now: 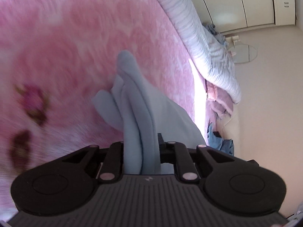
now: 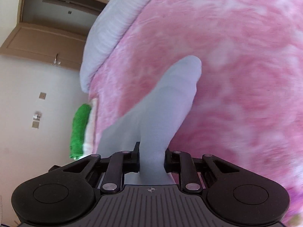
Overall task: Fold clothes
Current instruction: 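Grasp the folded sweatshirt edges with both grippers and lift it, then carry the folded sweatshirt with both grippers onto the green towel stack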
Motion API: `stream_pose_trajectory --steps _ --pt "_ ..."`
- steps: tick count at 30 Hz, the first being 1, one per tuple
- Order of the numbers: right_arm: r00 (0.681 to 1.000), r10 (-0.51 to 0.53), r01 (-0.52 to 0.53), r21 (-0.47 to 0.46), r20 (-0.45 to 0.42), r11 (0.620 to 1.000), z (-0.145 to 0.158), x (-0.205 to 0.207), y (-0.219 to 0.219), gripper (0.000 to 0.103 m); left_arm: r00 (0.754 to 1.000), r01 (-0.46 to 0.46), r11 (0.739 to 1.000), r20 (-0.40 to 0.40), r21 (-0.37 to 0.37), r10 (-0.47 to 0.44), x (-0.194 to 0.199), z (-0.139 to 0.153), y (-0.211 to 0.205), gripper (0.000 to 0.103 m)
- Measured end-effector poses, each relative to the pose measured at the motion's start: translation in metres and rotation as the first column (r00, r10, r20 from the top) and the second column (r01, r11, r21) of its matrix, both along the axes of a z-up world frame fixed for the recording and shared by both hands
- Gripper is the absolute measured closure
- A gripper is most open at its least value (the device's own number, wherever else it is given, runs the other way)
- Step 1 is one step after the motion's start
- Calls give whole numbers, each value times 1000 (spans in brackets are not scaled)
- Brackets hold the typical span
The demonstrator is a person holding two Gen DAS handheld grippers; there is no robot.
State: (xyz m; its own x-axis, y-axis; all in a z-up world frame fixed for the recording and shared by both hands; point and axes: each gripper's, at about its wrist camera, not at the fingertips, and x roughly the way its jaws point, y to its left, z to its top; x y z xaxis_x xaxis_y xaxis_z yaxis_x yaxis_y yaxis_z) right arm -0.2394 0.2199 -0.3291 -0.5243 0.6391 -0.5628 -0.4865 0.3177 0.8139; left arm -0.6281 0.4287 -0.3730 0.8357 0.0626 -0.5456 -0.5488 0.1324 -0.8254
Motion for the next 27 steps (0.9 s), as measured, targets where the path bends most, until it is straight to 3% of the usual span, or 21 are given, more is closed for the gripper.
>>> stream_pose_trajectory --steps 5,11,18,24,27 --pt "998 53 -53 6 -22 999 44 -55 57 84 998 -65 998 5 -6 65 -76 49 33 90" --pt "996 76 -74 39 -37 996 102 -162 135 84 995 -102 995 4 18 102 -199 117 105 90" --pt "993 98 -87 157 -63 984 139 -288 265 84 992 -95 979 -60 182 107 -314 191 228 90" --pt "995 101 -91 262 -25 961 139 -361 379 84 984 -114 957 -105 266 146 -365 208 327 90" --pt "994 103 -94 274 -19 957 114 -389 423 83 978 -109 965 -147 240 147 -378 175 367 88"
